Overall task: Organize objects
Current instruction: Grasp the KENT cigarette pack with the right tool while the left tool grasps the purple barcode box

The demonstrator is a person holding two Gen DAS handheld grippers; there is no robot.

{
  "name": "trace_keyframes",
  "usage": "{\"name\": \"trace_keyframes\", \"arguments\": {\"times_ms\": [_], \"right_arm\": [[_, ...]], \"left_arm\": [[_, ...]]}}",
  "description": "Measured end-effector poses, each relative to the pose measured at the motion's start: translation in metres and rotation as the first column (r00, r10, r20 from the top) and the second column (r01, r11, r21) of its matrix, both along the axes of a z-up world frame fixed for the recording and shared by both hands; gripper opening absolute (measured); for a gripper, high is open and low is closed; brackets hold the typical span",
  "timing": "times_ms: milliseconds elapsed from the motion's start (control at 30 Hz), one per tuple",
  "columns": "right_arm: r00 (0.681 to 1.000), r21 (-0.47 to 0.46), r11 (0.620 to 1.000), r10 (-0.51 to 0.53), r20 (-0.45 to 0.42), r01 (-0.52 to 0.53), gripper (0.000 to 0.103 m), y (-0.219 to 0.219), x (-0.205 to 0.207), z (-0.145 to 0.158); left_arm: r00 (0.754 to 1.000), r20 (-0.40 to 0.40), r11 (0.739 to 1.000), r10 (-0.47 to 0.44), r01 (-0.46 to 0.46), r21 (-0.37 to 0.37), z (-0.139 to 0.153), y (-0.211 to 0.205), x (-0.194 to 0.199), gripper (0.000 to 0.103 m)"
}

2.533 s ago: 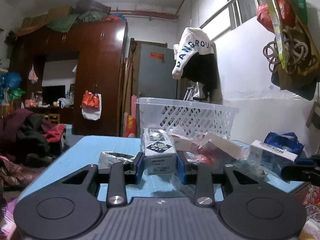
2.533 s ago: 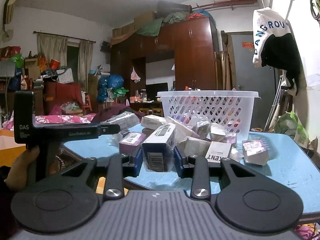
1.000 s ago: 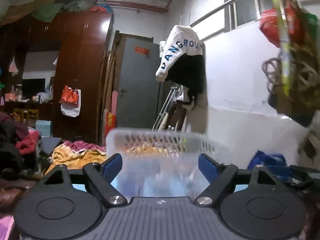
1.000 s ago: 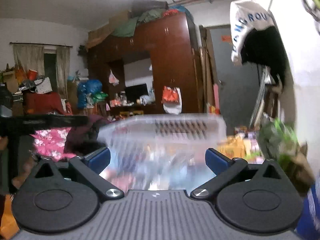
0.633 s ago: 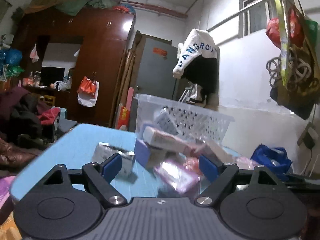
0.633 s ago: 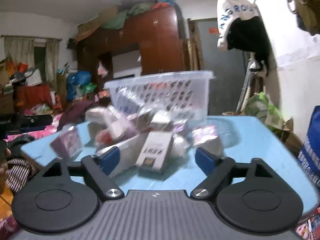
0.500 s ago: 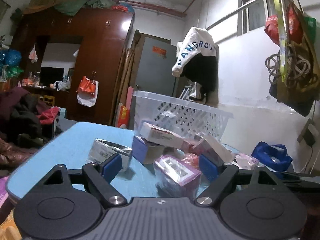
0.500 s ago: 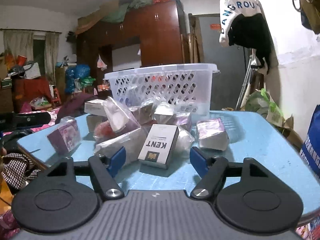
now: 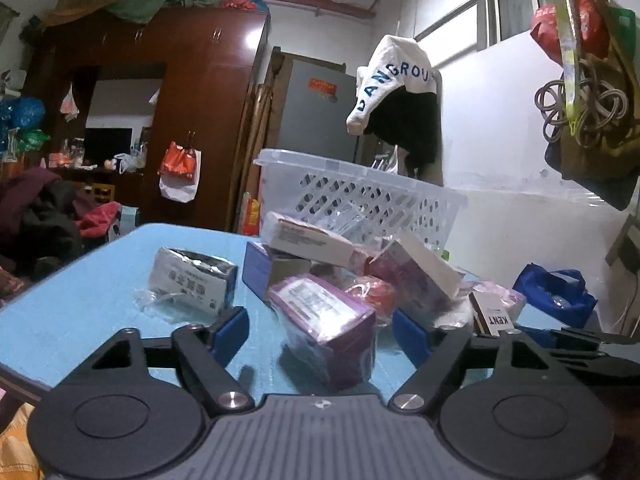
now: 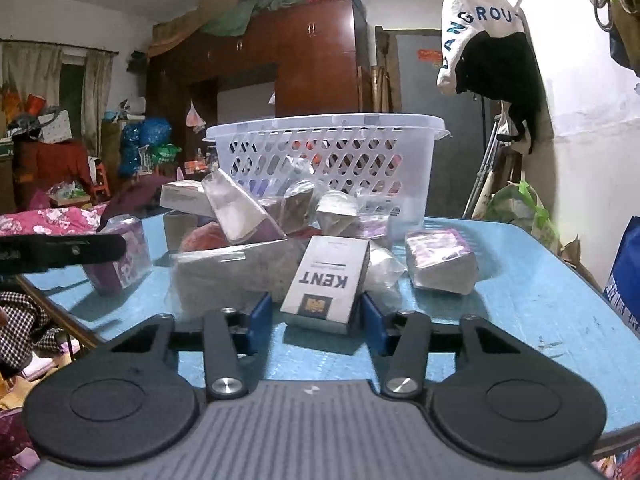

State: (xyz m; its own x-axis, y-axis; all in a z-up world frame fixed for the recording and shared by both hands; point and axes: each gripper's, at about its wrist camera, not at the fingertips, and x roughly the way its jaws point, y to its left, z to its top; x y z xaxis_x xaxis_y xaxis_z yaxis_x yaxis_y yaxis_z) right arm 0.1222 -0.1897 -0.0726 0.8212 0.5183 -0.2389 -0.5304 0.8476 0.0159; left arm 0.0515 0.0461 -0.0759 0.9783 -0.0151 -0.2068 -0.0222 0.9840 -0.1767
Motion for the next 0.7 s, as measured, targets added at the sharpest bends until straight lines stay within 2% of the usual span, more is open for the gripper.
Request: {"name": "trace_keyframes", "arguments": {"times_ms": [67, 267, 333, 367, 433, 700], "right_arm": [[1.0, 0.001, 1.0, -0.003, 0.004, 0.003, 0.05, -0.001, -0.001, 0.0], [1.0, -0.002, 1.0, -0.008, 0.012, 0.008, 0.051, 0.001, -0.001, 0.0], [1.0, 0.0, 1.0, -0.011, 0.014, 0.011, 0.051, 0.001, -0.001, 0.0], [1.0, -0.001, 1.0, -0.011, 0.015, 0.011, 0.051, 0.002, -0.001, 0.0], [1.0, 0.004, 1.0, -0.013, 0.016, 0.013, 0.05, 0.001, -0.001, 0.0], [1.0, -0.007, 1.0, -0.018, 0.026, 0.018, 0.045, -0.001, -0.004, 0.001]], "left_arm": [[1.0, -0.004, 1.0, 0.005, -0.005, 0.0, -0.001, -0.002, 0.002, 0.073], [1.0, 0.001, 1.0, 0.027, -0.027, -0.012, -0.001, -0.003, 0.002, 0.071], [1.0, -0.003, 1.0, 0.029, -0.029, -0.007, -0.001, -0.003, 0.003, 0.065], [1.0, -0.005, 1.0, 0.027, -0.027, -0.002, -0.001, -0.004, 0.003, 0.058], [1.0, -0.01, 1.0, 0.023, -0.023, 0.012, -0.002, -0.006, 0.004, 0.052], [0.999, 0.033, 0.996, 0.019, -0.021, 0.083, -0.002, -0.011, -0.002, 0.052]]}}
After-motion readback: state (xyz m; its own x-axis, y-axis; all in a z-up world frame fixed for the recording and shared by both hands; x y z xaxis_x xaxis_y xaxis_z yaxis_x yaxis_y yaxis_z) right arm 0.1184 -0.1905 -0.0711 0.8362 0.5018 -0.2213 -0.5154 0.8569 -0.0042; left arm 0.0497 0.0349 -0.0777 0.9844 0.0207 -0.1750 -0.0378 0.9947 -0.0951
